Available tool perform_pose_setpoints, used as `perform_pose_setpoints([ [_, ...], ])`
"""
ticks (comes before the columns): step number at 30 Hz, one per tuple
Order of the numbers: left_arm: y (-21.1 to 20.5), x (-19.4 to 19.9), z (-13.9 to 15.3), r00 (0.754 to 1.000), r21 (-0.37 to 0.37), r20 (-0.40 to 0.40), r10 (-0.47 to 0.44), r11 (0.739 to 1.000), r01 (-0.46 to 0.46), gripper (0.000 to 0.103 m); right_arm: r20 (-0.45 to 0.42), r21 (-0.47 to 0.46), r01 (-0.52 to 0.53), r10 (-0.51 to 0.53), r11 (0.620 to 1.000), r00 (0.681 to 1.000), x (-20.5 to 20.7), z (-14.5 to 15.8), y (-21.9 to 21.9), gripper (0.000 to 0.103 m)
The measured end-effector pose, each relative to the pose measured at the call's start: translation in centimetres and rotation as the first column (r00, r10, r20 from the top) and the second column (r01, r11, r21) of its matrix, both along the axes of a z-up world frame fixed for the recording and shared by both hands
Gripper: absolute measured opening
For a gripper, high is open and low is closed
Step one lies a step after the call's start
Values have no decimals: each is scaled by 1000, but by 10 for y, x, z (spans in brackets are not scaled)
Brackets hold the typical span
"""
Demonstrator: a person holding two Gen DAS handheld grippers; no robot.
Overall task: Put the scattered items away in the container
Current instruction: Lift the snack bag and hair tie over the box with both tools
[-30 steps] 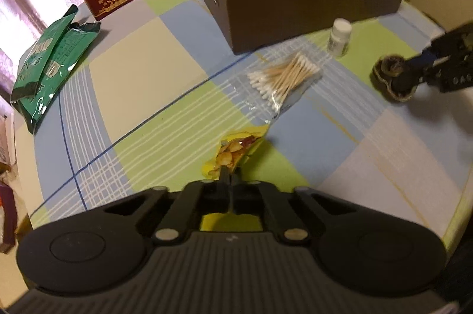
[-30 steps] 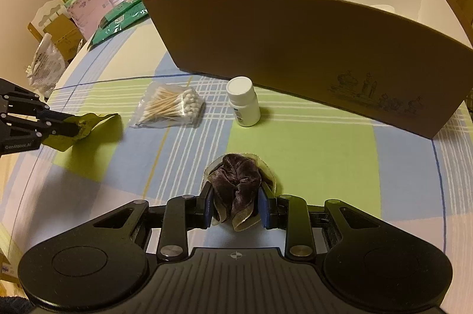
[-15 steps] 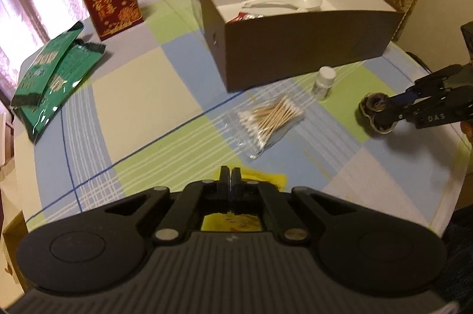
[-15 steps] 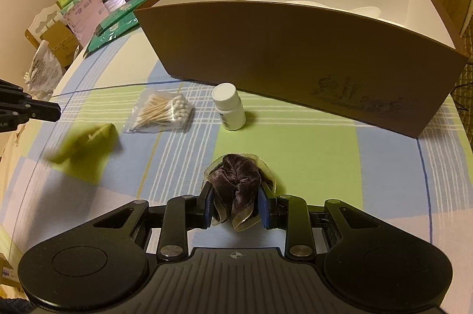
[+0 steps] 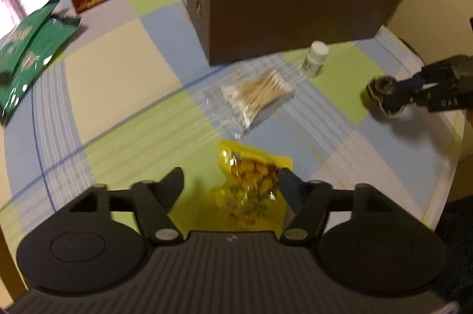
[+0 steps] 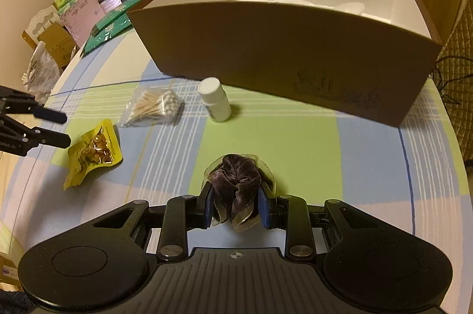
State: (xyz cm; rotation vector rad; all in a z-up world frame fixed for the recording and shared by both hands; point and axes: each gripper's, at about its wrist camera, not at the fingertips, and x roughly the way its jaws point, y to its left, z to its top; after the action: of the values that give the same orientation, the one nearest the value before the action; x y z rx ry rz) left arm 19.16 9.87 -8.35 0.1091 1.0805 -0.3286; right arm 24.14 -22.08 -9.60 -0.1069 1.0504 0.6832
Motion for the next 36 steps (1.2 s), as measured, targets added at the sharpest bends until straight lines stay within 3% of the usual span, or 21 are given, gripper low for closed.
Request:
perform_pose_setpoints([
  [1, 2, 4, -2, 1000, -24, -9, -29, 999, 29, 80, -3, 2, 2, -2, 1000, 1000, -1, 0, -1, 33],
  [4, 5, 18, -14, 994, -73, -40, -98, 993, 95, 79, -12, 0, 12, -12, 1000, 1000, -2, -2, -4, 33],
  [5, 4, 22, -20, 990, -80, -63, -125, 990, 120, 77, -14, -4, 16, -16, 1000, 1000, -2, -3, -4, 33],
  [8, -4, 26, -46, 968, -52, -152, -198, 980, 192, 54, -18, -7, 30, -30, 1000, 999, -2, -4, -7, 33],
  [11, -10, 14, -50, 965, -44, -109, -237, 971, 233, 51, -15, -4, 46, -46, 999, 999, -2, -3, -10, 33],
  [12, -13, 10, -49, 965, -38, -101, -240, 971, 238, 40, -16, -3, 51, -51, 999, 999, -2, -4, -11, 33],
  [13, -16, 5, -48, 964, -41, -91, -250, 968, 247, 35, -17, -4, 57, -57, 998, 998, -2, -4, -12, 33],
  [15, -23, -2, -48, 963, -35, -92, -255, 967, 253, 35, -21, -5, 63, -63, 998, 998, -2, -6, -12, 33],
  [17, -35, -12, -45, 961, 24, -61, -270, 962, 272, 34, -25, -5, 63, -64, 998, 998, -1, -7, -10, 33],
  [23, -39, -21, -31, 977, 36, -25, -214, 976, 215, 30, -19, -2, 36, -36, 999, 999, 2, -5, -3, 33],
  [28, -29, -17, -7, 985, -22, 10, -173, 985, 173, 6, -7, -3, 12, -12, 1000, 1000, 4, 0, -1, 33],
  [30, -31, -14, -8, 986, 32, 2, -169, 985, 169, 5, -4, -10, 4, -5, 1000, 1000, 3, 1, -2, 33],
  [32, -30, -9, -14, 988, 32, -46, -145, 989, 146, 5, -4, -13, 3, -3, 1000, 1000, 3, 1, -3, 33],
  [36, -20, 4, -29, 989, -93, -146, 10, 995, -24, 14, -4, -10, 13, -13, 1000, 1000, 1, 1, -7, 33],
])
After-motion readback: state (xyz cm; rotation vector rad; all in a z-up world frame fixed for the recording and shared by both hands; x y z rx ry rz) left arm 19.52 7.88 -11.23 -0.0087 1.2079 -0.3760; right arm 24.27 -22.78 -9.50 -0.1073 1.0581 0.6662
